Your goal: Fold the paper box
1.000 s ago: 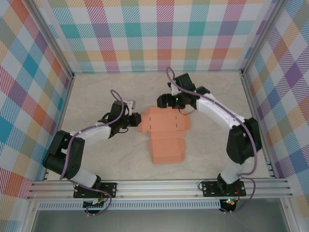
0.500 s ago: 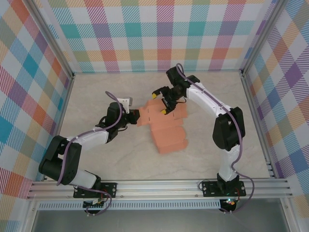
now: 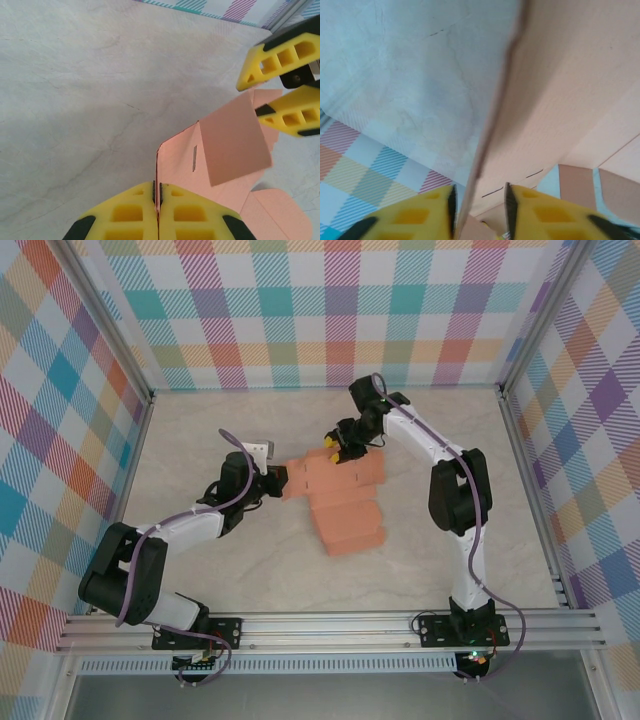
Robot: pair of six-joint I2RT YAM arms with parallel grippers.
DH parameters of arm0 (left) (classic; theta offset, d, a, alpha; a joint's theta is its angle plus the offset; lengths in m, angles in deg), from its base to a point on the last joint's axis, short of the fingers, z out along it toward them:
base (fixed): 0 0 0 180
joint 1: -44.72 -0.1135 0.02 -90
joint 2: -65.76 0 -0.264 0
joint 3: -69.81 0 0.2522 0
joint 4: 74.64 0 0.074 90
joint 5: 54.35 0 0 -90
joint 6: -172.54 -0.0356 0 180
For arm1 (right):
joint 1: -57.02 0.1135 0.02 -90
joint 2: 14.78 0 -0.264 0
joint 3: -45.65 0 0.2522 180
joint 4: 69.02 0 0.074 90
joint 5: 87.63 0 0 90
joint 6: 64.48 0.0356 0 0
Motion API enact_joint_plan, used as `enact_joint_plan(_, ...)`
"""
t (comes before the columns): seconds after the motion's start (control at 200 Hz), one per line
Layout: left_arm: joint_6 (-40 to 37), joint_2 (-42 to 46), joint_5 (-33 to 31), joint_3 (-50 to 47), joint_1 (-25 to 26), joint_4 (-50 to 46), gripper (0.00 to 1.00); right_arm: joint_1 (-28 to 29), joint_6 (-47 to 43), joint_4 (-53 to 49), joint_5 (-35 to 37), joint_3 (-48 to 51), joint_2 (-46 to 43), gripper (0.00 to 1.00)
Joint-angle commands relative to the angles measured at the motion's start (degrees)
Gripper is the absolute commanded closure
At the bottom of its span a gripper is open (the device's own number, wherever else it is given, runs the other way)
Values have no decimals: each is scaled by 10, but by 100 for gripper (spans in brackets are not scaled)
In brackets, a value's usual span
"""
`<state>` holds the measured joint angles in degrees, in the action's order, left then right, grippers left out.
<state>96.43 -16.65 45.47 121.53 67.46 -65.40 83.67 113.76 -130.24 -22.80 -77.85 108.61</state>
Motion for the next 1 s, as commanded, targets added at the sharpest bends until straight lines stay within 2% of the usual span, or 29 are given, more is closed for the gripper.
enact_joint_plan(0.0, 6, -3, -11, 1, 2, 36, 77, 3, 1, -7, -4, -12, -12, 73)
enact_joint_plan(0.04, 9, -6, -7, 2, 2, 38, 48, 4, -5, -4, 3, -14, -12, 75)
enact_joint_plan(0.07, 12, -8, -6, 2, 2, 40, 37, 4, -8, -3, 7, -18, -11, 77)
enact_joint_plan(0.105, 16, -8, -4, 2, 1, 40, 30, 3, -13, -1, 11, -20, -11, 78)
enact_joint_plan(0.23, 17, 17, -7, -8, -7, 23, 21, -4, -51, 25, -9, -10, -14, 84)
enact_joint_plan(0.34, 20, 66, 9, -36, -36, 10, 19, -8, -87, 169, -33, 68, -56, 85)
enact_joint_plan(0.4, 14, 92, 18, -41, -52, -27, 18, -12, -105, 187, -37, 87, -70, 82)
enact_joint_plan(0.435, 5, 107, 16, -40, -57, -55, 18, -15, -121, 160, -31, 80, -72, 69)
enact_joint_plan(0.48, -5, 121, 2, -34, -57, -100, 17, -18, -134, 80, 0, 54, -67, 41)
enact_joint_plan(0.515, -5, 126, -9, -27, -58, -132, 15, -19, -130, 15, 29, 29, -60, 32)
enact_joint_plan(0.555, 5, 124, -5, -18, -58, -167, 15, -21, -121, -34, 47, 13, -51, 28)
enact_joint_plan(0.605, 28, 113, 36, -17, -58, -178, 16, -23, -104, -41, 48, 15, -46, 27)
enact_joint_plan(0.66, 88, 87, 90, -26, -55, -144, 16, -22, -80, -27, 42, 26, -43, 27)
enact_joint_plan(0.73, 159, 34, 117, -22, -39, -125, 18, -22, -62, -10, 29, 28, -35, 26)
enact_joint_plan(0.775, 180, 4, 123, -10, -24, -140, 22, -22, -60, -11, 28, 21, -30, 27)
enact_joint_plan(0.88, 194, -36, 107, 7, 11, -154, 23, -22, -66, -18, 38, 12, -30, 27)
enact_joint_plan(0.995, 193, -63, 104, 21, 18, -160, 27, -22, -73, -20, 46, 15, -39, 28)
